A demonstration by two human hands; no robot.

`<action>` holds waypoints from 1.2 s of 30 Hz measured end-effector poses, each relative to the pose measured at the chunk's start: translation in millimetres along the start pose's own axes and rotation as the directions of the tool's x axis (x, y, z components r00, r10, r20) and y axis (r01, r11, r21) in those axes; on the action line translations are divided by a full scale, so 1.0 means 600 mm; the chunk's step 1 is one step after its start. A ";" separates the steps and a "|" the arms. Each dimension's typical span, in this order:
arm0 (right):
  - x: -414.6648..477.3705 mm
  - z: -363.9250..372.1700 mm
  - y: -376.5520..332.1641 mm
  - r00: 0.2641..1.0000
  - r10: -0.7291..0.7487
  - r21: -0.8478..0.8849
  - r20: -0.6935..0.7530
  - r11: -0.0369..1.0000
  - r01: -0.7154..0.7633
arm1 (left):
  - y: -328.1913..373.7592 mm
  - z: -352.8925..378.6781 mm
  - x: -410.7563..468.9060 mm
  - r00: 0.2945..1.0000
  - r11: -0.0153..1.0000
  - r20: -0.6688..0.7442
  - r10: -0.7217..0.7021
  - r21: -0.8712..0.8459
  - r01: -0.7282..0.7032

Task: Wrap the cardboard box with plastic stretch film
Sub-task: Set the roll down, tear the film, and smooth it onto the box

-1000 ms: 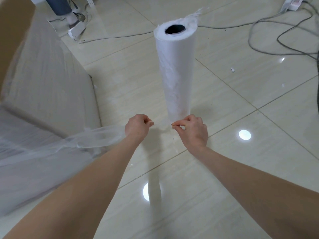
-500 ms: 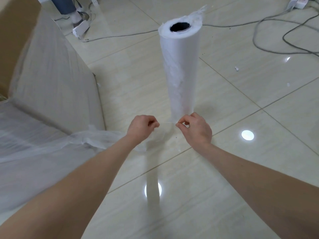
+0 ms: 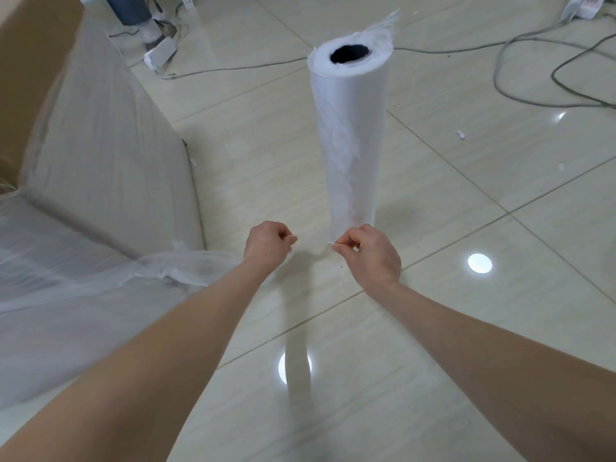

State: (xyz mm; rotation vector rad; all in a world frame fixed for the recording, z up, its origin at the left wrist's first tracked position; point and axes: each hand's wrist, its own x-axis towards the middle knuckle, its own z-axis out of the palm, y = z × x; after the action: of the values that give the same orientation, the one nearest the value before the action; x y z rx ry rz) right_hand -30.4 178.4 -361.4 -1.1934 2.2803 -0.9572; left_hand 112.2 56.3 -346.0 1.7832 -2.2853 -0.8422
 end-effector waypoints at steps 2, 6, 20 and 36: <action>0.003 -0.006 0.007 1.000 0.006 0.002 -0.016 1.000 -0.006 | 0.006 0.002 -0.003 0.997 0.997 0.011 0.075 0.033 -0.075; 0.015 -0.024 0.019 0.998 -0.054 -0.073 -0.029 0.996 0.052 | 0.010 -0.012 -0.014 0.898 0.887 0.270 0.348 0.214 -0.408; 0.008 -0.052 0.012 0.974 0.151 0.285 -0.169 0.954 -0.098 | 0.041 0.010 -0.040 0.925 0.890 0.033 0.380 0.261 -0.375; 0.018 -0.001 -0.034 0.998 -0.022 -0.430 0.062 0.902 0.047 | 0.052 0.015 -0.035 0.903 0.883 -0.051 0.427 0.237 -0.404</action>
State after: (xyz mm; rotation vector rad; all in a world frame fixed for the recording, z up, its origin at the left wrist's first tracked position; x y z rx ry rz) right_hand -25.6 161.8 -346.5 -1.4156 2.5100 -0.4251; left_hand 87.7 83.7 -333.3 1.2779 -2.6326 -0.4240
